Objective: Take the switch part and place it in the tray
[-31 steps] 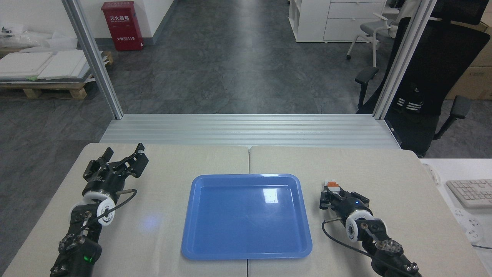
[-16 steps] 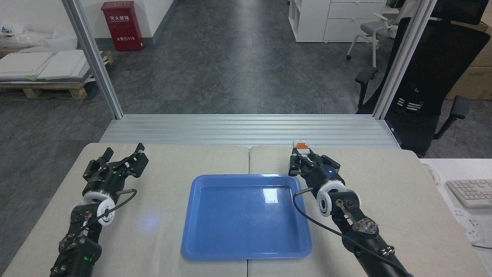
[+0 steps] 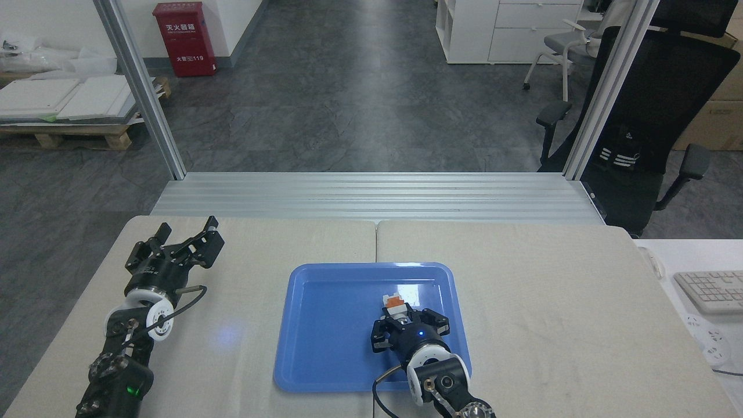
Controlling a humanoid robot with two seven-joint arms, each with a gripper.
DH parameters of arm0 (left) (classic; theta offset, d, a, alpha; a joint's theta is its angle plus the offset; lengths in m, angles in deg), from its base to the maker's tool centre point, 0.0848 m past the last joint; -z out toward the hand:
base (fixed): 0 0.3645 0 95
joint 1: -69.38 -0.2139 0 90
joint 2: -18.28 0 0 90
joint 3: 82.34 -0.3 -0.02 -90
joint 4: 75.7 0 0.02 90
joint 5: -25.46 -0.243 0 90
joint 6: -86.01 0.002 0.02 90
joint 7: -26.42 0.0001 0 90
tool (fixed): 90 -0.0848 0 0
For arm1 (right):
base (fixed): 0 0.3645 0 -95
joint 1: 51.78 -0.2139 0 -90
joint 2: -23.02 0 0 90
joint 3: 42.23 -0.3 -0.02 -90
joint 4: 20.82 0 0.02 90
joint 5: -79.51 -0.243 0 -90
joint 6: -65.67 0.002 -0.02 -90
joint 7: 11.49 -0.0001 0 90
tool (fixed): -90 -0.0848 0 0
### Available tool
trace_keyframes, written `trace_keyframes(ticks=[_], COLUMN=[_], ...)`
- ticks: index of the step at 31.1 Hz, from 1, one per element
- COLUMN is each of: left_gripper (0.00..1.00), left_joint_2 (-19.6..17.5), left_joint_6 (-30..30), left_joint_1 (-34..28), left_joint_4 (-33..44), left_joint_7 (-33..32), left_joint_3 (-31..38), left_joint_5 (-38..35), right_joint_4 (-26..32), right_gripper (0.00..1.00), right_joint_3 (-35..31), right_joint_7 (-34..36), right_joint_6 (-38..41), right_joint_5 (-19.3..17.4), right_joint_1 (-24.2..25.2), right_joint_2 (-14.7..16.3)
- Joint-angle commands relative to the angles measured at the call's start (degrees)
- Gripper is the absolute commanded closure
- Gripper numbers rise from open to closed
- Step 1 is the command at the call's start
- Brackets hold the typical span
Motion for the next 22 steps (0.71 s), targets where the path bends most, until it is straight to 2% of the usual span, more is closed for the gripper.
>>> trace_keyframes(ticks=[1, 2, 3, 4, 6, 7, 9, 12, 17, 19, 22], left_gripper=[0.0, 0.0, 0.0, 0.0, 0.0, 0.0, 0.0, 0.0, 0.0, 0.0, 0.0], left_joint_2=[0.0, 0.0, 0.0, 0.0, 0.0, 0.0, 0.0, 0.0, 0.0, 0.0, 0.0], left_joint_6=[0.0, 0.0, 0.0, 0.0, 0.0, 0.0, 0.0, 0.0, 0.0, 0.0, 0.0], left_joint_1=[0.01, 0.01, 0.01, 0.01, 0.01, 0.01, 0.01, 0.01, 0.01, 0.01, 0.01], left_joint_4=[0.0, 0.0, 0.0, 0.0, 0.0, 0.0, 0.0, 0.0, 0.0, 0.0, 0.0], left_joint_7=[-0.01, -0.01, -0.01, -0.01, -0.01, -0.01, -0.01, -0.01, -0.01, -0.01, -0.01], left_joint_3=[0.01, 0.01, 0.01, -0.07, 0.01, 0.01, -0.07, 0.01, 0.01, 0.01, 0.01], left_joint_5=[-0.08, 0.0, 0.0, 0.0, 0.0, 0.0, 0.0, 0.0, 0.0, 0.0, 0.0], right_joint_4=[-1.19, -1.37, -1.37, -1.37, -1.37, -1.37, -1.28, -0.05, 1.09, 1.18, 1.01], right_gripper=[0.71, 0.67, 0.58, 0.47, 0.14, 0.03, 0.02, 0.01, 0.01, 0.01, 0.01], right_joint_3=[0.02, 0.02, -0.06, -0.32, -0.77, -0.85, -2.07, -7.25, -14.03, -18.14, -24.83], right_joint_7=[-0.02, -0.02, -0.02, 0.07, 0.42, 0.68, 1.65, 6.64, 12.63, 13.69, 15.8], right_joint_6=[-0.7, -0.7, -0.7, -0.7, -0.7, -0.7, -0.7, -0.08, 0.44, 2.36, 12.27], right_joint_5=[0.29, 0.21, 0.2, 0.12, -0.15, -0.32, -1.11, -1.99, -2.34, -2.43, -3.83], right_joint_1=[0.59, 0.67, 0.68, 0.68, 0.5, 0.24, 0.06, -0.55, -5.73, -6.88, -7.41], right_joint_2=[0.41, 0.41, 0.41, 0.41, 0.41, 0.41, -0.03, -0.3, 0.67, 3.11, 10.14])
